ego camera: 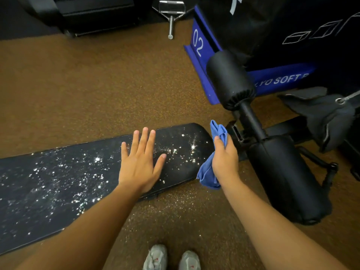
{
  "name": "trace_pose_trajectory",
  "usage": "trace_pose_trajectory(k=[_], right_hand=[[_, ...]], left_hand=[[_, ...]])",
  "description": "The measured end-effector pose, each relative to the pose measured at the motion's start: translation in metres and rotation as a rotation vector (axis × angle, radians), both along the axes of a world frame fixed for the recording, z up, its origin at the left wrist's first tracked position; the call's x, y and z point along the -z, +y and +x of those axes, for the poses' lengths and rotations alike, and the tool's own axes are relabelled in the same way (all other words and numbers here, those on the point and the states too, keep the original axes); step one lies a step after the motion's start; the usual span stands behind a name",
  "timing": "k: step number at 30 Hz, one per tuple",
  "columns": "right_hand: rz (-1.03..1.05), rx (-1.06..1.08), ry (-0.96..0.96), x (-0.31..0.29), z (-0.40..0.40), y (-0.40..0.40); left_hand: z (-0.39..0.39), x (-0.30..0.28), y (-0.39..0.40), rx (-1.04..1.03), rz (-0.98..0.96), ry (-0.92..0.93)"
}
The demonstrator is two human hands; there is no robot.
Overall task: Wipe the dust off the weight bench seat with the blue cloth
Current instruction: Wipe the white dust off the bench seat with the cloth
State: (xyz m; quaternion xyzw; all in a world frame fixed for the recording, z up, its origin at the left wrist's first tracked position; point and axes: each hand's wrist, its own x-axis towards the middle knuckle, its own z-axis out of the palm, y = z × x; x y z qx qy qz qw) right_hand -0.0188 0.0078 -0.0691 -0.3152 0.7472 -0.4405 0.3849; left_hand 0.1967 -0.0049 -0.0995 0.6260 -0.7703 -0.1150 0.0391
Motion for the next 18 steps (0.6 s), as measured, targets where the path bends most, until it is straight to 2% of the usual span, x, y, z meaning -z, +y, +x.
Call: trace_pose_trajectory(k=[4,10,18], right_hand=[[0.052,-0.099,0.335,0.029,-0.001,-0.013],[0.254,-0.414,0.718,0.078,0.012,-0.029],[0.341,-0.541,0.978,0.098,0.019,-0.032]], left_hand=[[0.004,0.014,0.002,0.001,-0.007,0.004],[0.000,0.029,0.001,-0.003,0.012,0.017],[0.009,0.048,-0.004,-0.003,0.032,-0.008]])
